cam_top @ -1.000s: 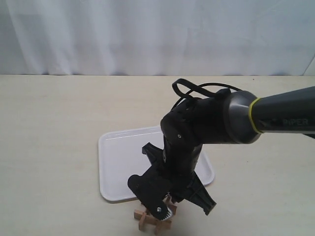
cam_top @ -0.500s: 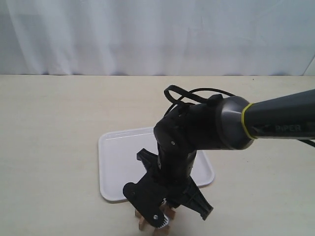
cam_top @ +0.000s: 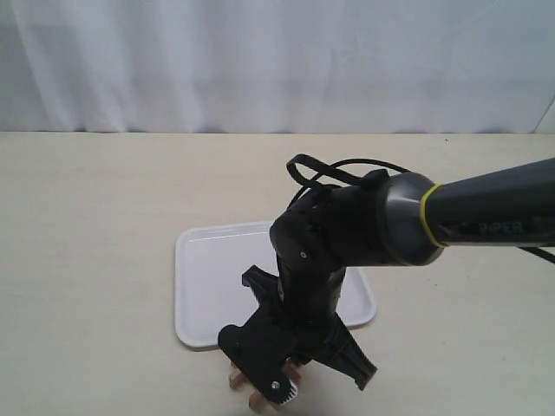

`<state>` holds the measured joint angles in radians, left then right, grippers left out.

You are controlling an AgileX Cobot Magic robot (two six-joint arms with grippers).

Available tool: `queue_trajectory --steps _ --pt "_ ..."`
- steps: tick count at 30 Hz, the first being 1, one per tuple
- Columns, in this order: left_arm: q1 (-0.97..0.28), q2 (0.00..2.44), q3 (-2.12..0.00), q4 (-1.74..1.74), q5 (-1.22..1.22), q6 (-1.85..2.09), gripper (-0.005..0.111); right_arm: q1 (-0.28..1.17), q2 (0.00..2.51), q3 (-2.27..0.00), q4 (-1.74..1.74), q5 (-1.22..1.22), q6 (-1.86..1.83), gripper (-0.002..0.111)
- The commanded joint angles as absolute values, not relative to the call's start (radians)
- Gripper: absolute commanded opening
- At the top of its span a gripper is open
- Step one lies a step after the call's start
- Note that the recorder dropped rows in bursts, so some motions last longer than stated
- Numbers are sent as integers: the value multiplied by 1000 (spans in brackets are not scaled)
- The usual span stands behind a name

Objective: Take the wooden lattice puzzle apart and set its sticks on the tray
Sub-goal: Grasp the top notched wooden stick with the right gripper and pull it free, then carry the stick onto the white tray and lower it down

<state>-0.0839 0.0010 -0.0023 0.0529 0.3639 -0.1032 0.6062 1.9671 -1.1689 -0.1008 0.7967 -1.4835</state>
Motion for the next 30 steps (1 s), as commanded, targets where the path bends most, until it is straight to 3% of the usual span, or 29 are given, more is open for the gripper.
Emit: queue_trajectory --steps 1,25,30 --pt "-83 0 0 59 357 -102 0 607 1968 -1172 -120 842 -1496 5" --pt "-83 0 0 59 357 -102 0 607 1802 -1172 -93 850 -1428 5" --pt "-83 0 0 59 357 -102 0 524 1781 -1174 -91 758 -1255 4"
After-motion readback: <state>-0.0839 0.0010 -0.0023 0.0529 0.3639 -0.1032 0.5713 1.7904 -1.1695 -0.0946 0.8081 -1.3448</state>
